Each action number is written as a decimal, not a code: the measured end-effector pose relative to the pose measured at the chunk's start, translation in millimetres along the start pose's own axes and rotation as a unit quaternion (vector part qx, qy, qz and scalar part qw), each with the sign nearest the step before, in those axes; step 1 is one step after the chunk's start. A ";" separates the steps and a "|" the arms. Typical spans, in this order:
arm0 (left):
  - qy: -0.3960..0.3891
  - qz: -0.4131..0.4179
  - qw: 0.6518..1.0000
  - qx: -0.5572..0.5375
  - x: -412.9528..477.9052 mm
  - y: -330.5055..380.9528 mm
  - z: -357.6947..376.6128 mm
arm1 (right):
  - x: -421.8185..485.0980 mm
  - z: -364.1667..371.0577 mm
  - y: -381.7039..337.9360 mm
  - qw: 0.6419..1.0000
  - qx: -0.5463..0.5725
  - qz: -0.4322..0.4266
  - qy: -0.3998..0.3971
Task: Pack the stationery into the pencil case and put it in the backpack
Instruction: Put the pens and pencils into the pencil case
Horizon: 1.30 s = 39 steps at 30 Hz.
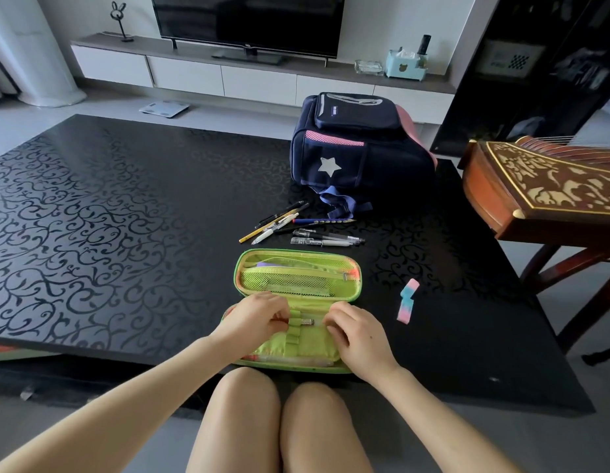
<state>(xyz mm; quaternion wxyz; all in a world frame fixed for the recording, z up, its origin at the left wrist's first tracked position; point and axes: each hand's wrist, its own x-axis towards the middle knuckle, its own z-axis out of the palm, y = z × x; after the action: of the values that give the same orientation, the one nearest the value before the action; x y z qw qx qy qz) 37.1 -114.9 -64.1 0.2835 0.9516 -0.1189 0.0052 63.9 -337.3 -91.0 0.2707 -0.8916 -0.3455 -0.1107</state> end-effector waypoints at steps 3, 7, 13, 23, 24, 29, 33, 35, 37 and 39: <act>0.040 -0.018 0.997 -0.069 -11.0 -7.8 -0.7 | 0.1 -0.9 -0.1 1.000 -0.003 -0.006 -0.002; 0.090 0.011 0.996 0.006 -23.5 -26.9 -4.8 | -0.1 -0.3 0.1 1.000 -0.018 -0.016 -0.006; 0.029 -0.034 0.999 -0.024 -12.8 -12.7 -17.4 | 6.2 -11.7 -0.7 0.999 0.003 -0.009 -0.043; 0.169 -0.255 0.952 -0.007 104.3 -88.5 -45.8 | 83.8 -13.2 14.3 0.997 0.004 0.076 -0.024; 0.160 -0.270 0.949 -0.010 110.5 -95.5 -41.2 | 85.1 -11.3 13.7 0.997 0.004 0.078 -0.026; 0.160 -0.263 0.951 0.031 129.3 -109.3 -30.0 | 83.4 -2.6 16.1 0.996 0.020 0.077 -0.039; 0.134 -0.229 0.957 0.116 115.2 -114.4 -48.2 | 76.3 -3.2 21.1 0.997 -0.011 0.068 -0.026; 0.140 -0.220 0.958 0.121 96.2 -112.6 -65.0 | 73.9 -4.9 19.2 0.998 -0.024 0.057 0.004; 0.136 -0.192 0.966 0.107 70.7 -103.7 -82.4 | 74.5 -7.5 13.1 0.997 -0.033 0.056 0.043; 0.115 -0.147 0.979 0.082 42.3 -88.8 -94.1 | 77.9 -12.2 2.0 0.996 -0.020 0.065 0.066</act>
<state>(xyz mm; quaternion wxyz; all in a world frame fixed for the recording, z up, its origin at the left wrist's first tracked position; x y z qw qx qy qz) 103.9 -1.4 -29.7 0.2142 0.9716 0.0567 0.0829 122.5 -302.1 -51.7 0.2814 -0.9082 -0.2662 -0.1587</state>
